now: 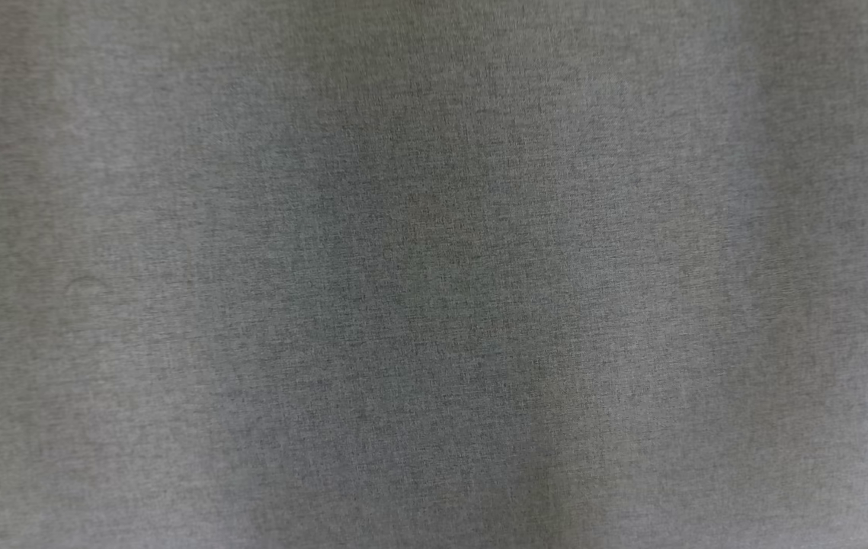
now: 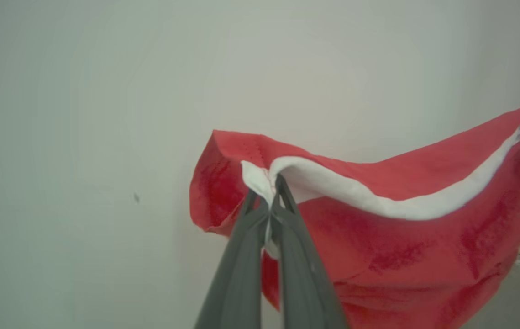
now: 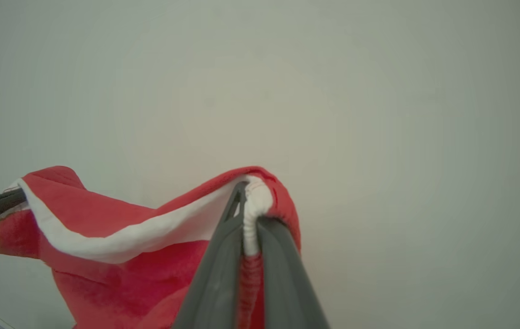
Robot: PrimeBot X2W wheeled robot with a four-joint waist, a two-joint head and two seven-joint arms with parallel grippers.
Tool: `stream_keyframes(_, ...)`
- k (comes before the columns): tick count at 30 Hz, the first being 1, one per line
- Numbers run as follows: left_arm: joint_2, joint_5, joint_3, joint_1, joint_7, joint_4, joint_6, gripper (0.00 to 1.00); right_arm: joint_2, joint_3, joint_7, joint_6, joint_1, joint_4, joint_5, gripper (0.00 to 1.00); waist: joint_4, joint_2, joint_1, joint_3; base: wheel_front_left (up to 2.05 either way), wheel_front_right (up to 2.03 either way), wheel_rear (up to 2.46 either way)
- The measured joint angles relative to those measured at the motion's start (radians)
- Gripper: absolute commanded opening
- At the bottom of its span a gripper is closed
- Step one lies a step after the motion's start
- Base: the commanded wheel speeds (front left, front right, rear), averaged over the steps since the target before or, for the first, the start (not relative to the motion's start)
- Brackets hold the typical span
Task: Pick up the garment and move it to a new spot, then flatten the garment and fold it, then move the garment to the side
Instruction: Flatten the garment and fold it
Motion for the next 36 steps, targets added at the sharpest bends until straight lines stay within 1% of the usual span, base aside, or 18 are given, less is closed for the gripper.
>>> stream_keyframes(4,0.01,-0.033,-0.029,0.0,-0.029,0.018,0.0,0.0,-0.002,0.063,-0.015,0.0,0.003,0.004,0.024,0.0,-0.002,-0.0001,-0.0001,0.029,0.0,0.0,0.0)
stream_keyframes(7,0.023,-0.052,-0.067,0.031,-0.072,-0.001,0.0,0.0,-0.022,0.099,-0.039,0.0,0.04,-0.025,0.059,0.0,0.0,-0.0001,-0.0001,0.048,0.0,0.0,0.0)
stream_keyframes(11,0.049,-0.072,-0.104,0.156,-0.142,-0.061,0.0,0.0,-0.067,0.162,-0.068,0.0,0.172,-0.119,0.1,0.0,0.006,0.0,0.0,0.054,0.0,0.0,0.0)
stream_keyframes(13,0.067,-0.078,-0.098,0.244,-0.163,-0.091,0.0,0.0,-0.096,0.173,-0.076,0.0,0.254,-0.174,0.119,0.0,0.008,-0.0001,-0.0001,0.044,0.0,0.0,0.0)
stream_keyframes(15,0.08,-0.075,-0.076,0.342,-0.172,-0.132,0.007,0.0,-0.13,0.181,-0.079,0.0,0.34,-0.234,0.118,0.0,0.008,-0.0002,-0.0003,0.028,0.0,0.0,0.0)
stream_keyframes(16,0.085,-0.07,-0.056,0.396,-0.173,-0.163,0.013,0.0,-0.143,0.165,-0.079,0.0,0.388,-0.268,0.116,0.0,0.008,-0.0002,-0.0004,0.019,0.0,0.0,0.0)
stream_keyframes(19,0.086,-0.021,0.035,0.6,-0.176,-0.307,0.049,0.0,-0.176,0.125,-0.08,0.0,0.556,-0.363,0.101,0.0,0.008,-0.0002,-0.0004,-0.016,0.0,0.0,0.0)
stream_keyframes(20,0.086,-0.021,0.035,0.6,-0.176,-0.307,0.049,0.0,-0.176,0.125,-0.08,0.0,0.556,-0.363,0.101,0.0,0.008,-0.0002,-0.0004,-0.016,0.0,0.0,0.0)
stream_keyframes(22,0.077,0.004,0.09,0.763,-0.176,-0.393,0.075,0.0,-0.191,0.099,-0.08,0.0,0.678,-0.417,0.084,0.0,0.008,-0.0003,-0.0006,-0.041,0.0,0.0,0.0)
stream_keyframes(25,0.057,0.06,0.153,0.98,-0.176,-0.507,0.098,0.0,-0.199,0.047,-0.08,0.0,0.854,-0.492,0.052,0.0,0.005,-0.0003,-0.0005,-0.084,0.0,0.0,0.0)
stream_keyframes(28,0.029,0.111,0.196,1.165,-0.176,-0.588,0.105,0.0,-0.206,0.02,-0.08,0.0,1.021,-0.548,0.028,0.0,0.001,-0.0004,-0.0007,-0.13,0.0,0.0,0.0)
stream_keyframes(31,0.017,0.178,0.211,1.324,-0.176,-0.639,0.112,0.0,-0.21,0.005,-0.08,0.0,1.159,-0.585,0.027,0.0,-0.003,-0.0005,-0.0006,-0.177,0.0,0.0,0.0)
stream_keyframes(36,-0.034,0.196,0.265,1.548,-0.176,-0.682,0.099,0.0,-0.216,-0.004,-0.08,0.0,1.351,-0.636,0.032,0.0,-0.011,-0.0006,-0.0008,-0.259,0.0,0.0,0.0)
